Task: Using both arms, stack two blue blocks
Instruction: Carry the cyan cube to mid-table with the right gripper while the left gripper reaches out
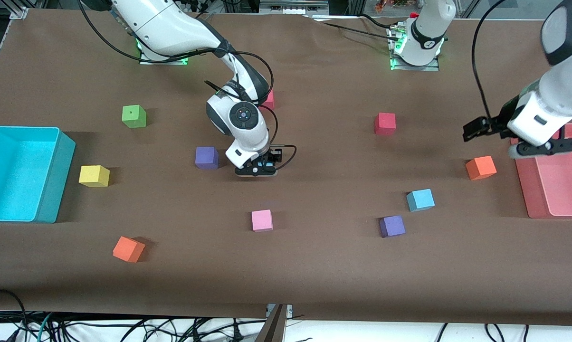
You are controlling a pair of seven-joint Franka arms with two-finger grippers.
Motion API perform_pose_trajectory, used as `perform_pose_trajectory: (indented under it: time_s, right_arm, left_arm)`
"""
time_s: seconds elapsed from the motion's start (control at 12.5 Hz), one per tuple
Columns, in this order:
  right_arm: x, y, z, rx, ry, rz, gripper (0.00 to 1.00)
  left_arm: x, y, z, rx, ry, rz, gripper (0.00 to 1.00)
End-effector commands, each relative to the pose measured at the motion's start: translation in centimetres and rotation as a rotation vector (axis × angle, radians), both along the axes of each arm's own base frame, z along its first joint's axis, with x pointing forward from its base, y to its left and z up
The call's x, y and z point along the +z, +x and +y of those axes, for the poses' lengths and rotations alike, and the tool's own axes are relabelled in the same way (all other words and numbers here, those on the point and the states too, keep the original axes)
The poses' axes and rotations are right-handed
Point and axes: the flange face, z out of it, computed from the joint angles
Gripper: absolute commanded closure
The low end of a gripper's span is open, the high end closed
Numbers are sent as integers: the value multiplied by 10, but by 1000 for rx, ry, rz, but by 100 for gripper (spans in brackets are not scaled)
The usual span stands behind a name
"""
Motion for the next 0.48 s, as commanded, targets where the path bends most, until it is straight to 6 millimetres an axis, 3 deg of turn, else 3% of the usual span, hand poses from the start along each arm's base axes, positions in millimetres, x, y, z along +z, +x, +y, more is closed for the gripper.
perform_pose_trajectory:
  time_s: [0.0, 0.24, 0.4]
  right_arm:
    - [32, 3, 5, 12, 5, -45, 0]
    - [94, -4, -3, 28, -45, -40, 0]
    - [135, -9, -29, 163, -96, -19, 0]
  left_arm:
    - [-63, 15, 3, 9, -16, -18, 0]
    - [-130, 42, 2, 12, -16, -30, 0]
    - [-175, 55, -2, 12, -18, -59, 0]
